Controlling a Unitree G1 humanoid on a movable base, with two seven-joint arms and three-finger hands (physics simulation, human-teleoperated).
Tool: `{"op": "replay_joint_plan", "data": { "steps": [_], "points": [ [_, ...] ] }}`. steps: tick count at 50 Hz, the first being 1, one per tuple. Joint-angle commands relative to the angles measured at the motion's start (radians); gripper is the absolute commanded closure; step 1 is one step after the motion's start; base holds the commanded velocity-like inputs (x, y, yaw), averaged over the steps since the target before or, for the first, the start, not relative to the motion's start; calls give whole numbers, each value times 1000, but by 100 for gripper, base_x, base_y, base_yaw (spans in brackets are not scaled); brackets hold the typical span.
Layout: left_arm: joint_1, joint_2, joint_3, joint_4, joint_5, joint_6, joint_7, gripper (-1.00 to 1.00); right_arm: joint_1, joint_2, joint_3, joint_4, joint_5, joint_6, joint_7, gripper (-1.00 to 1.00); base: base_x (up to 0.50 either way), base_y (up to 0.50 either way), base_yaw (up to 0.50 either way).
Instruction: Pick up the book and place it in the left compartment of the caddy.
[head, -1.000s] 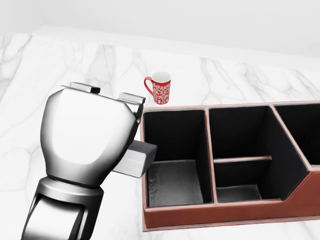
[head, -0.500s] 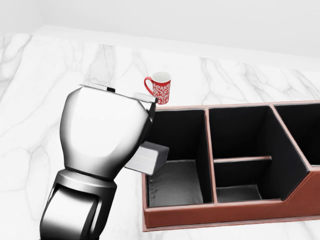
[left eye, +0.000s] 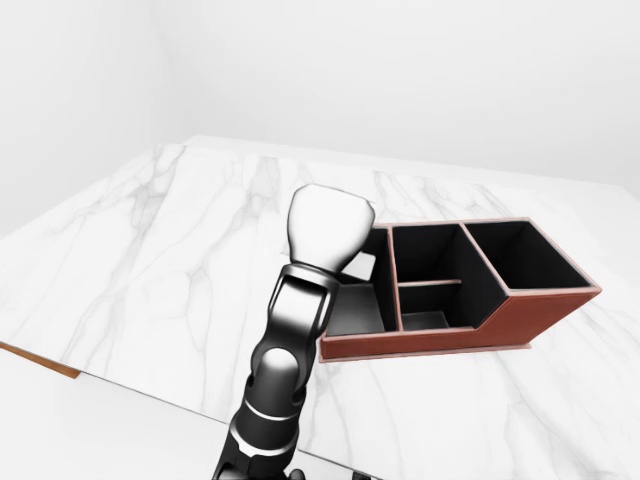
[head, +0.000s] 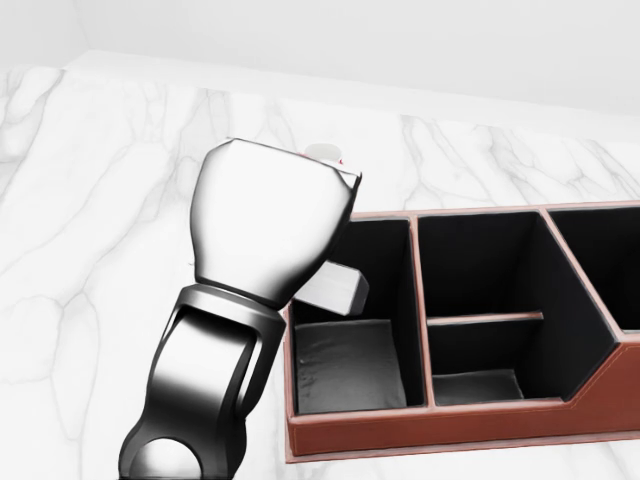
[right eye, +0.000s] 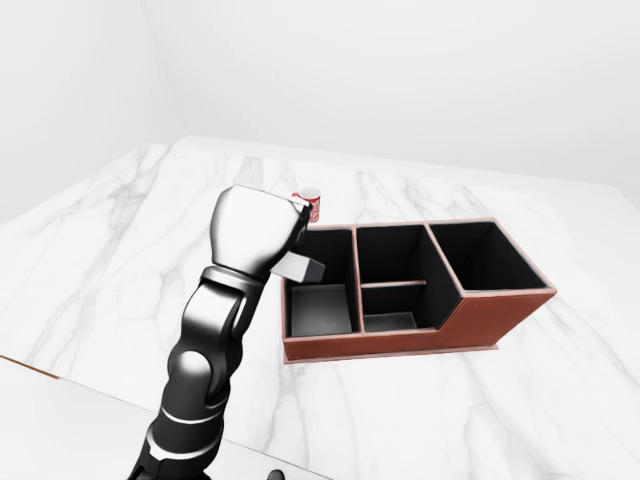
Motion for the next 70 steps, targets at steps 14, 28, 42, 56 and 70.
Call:
{"op": "replay_joint_plan", "data": {
  "steps": [14,28,42,56,70],
  "points": [
    [-81,-41,-16,141,6,8,42,100,3,3,-1,-6,-1,0,2,-100,0,0,0],
    [-130,-70,-20,263,16,-2,70,100,2,8,6,-1,-14,0,18,-100,0,0,0],
    [-168,-69,-9,403,-10,16,120,100,6,9,-1,-10,-11,0,22,-100,0,0,0],
    [-216,-72,-1,487,-25,22,137,100,4,10,2,-4,-16,0,25,-100,0,0,0],
    [-233,-70,1,591,-38,26,167,100,6,13,1,-9,-15,0,25,-100,0,0,0]
  ]
}}
